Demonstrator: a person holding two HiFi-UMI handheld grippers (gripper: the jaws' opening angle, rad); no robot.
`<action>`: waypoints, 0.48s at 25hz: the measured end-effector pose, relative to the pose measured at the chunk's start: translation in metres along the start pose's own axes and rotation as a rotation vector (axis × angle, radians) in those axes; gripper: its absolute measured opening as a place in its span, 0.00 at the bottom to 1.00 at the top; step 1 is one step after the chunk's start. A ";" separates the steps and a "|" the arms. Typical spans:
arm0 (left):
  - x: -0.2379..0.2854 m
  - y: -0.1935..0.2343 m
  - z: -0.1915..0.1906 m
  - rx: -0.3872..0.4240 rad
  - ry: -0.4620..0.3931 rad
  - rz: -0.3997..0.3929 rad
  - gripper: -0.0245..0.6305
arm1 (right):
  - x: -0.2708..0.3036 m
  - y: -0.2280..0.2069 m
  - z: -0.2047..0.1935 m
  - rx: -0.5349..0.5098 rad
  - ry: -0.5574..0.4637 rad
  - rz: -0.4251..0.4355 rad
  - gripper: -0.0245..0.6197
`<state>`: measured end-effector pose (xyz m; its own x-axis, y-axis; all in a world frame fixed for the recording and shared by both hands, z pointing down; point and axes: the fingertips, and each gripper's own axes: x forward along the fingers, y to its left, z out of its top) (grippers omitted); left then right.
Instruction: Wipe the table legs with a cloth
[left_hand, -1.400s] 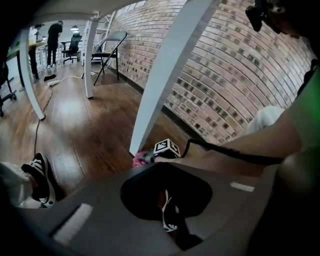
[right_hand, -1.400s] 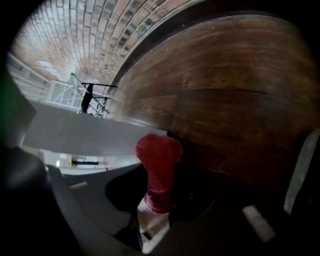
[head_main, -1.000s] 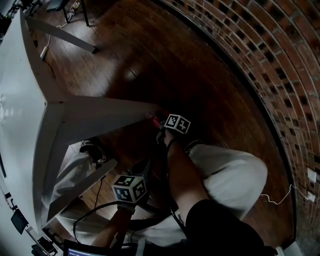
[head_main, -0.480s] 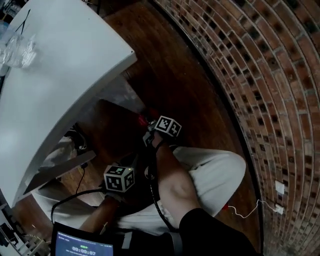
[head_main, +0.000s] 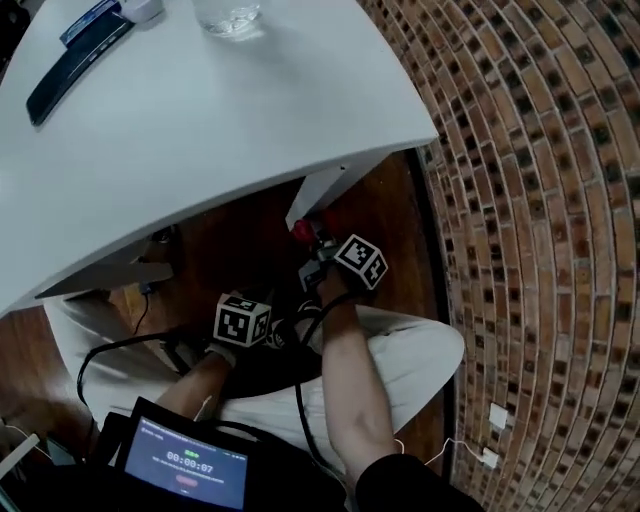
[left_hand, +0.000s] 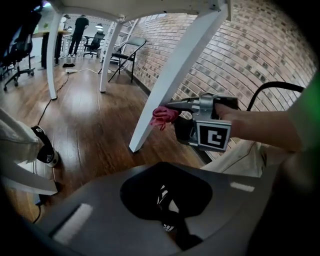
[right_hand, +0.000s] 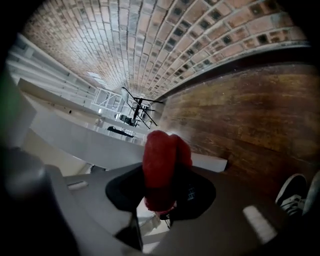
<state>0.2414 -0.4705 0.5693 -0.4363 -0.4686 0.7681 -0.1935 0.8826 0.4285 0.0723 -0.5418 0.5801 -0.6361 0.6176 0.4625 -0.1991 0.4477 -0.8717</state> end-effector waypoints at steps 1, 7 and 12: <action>-0.001 0.001 0.001 -0.010 -0.008 -0.007 0.04 | -0.005 0.009 0.003 -0.020 -0.011 -0.002 0.21; -0.003 0.005 0.004 -0.037 -0.044 -0.029 0.04 | -0.040 0.071 0.039 -0.141 -0.122 -0.038 0.21; -0.002 0.007 0.005 -0.034 -0.058 -0.032 0.04 | -0.077 0.141 0.068 -0.248 -0.205 0.045 0.20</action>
<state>0.2366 -0.4634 0.5687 -0.4806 -0.4930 0.7253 -0.1785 0.8647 0.4695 0.0423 -0.5707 0.4100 -0.7822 0.5086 0.3599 0.0047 0.5824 -0.8129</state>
